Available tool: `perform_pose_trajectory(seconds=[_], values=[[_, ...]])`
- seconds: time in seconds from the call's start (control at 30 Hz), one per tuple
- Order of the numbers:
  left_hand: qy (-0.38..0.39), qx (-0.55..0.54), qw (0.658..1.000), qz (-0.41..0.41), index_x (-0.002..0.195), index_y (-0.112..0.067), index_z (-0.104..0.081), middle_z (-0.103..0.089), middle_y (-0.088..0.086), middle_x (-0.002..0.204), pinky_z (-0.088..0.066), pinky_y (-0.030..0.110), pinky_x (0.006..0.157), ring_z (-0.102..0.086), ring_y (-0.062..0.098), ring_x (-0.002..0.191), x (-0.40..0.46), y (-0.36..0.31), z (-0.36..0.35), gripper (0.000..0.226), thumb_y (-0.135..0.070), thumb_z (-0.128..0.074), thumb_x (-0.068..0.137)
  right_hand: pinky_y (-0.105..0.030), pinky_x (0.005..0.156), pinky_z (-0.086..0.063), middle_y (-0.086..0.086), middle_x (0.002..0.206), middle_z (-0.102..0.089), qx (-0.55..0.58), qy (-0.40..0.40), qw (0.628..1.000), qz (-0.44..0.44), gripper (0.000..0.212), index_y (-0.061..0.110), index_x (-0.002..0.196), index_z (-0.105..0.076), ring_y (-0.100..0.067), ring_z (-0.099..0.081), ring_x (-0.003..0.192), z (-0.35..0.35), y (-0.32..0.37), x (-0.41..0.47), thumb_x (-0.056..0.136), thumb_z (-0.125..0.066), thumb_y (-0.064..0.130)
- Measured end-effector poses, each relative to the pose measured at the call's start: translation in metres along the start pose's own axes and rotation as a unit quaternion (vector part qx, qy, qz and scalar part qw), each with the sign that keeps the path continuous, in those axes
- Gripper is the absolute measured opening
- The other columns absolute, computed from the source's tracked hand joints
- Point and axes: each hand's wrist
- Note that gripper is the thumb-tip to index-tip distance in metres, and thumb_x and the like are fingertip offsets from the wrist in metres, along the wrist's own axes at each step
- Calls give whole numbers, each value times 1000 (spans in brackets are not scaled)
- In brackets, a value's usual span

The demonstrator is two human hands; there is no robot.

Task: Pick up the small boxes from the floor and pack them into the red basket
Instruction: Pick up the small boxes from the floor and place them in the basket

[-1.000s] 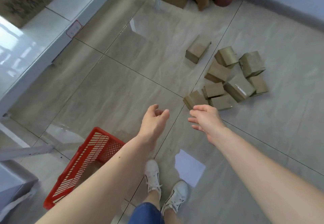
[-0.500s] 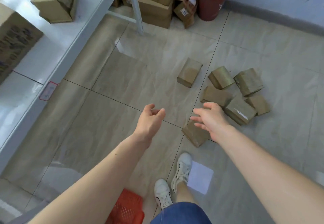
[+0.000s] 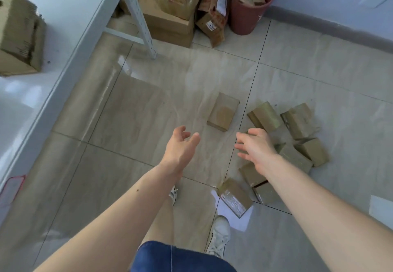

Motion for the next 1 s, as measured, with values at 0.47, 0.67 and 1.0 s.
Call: perform_pose_trajectory(seconds=[0.47, 0.67, 1.0], values=[[58, 56, 995, 60, 149, -24, -33, -47, 3, 145, -43, 43, 107, -49, 19, 122, 192, -40, -15, 62, -44, -55, 94, -36, 100, -41, -12, 142, -49, -110, -58, 992, -26, 67, 19, 146, -35, -31, -51, 126, -35, 57, 183, 89, -68, 33], [84, 85, 990, 81, 150, -22, -31, -38, 9, 152, -42, 42, 109, -46, 23, 133, 275, 17, -77, 71, -45, -62, 90, -26, 89, -35, -7, 137, -50, -116, -24, 993, -24, 71, 21, 148, -34, -21, -51, 113, -50, 26, 285, 88, -69, 35], [154, 98, 970, 163, 157, -24, 5, -19, 2, 163, -39, 44, 110, -34, 27, 143, 405, 88, -140, 101, -38, -68, 88, -43, 115, -33, -1, 166, -3, -143, -37, 989, -9, 80, 40, 154, -20, -25, -26, 148, -68, -25, 429, 88, -65, 44]])
Point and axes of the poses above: each hand's wrist, its own x-axis towards the middle knuckle, its own z-axis out of the back of the hand, y = z × x
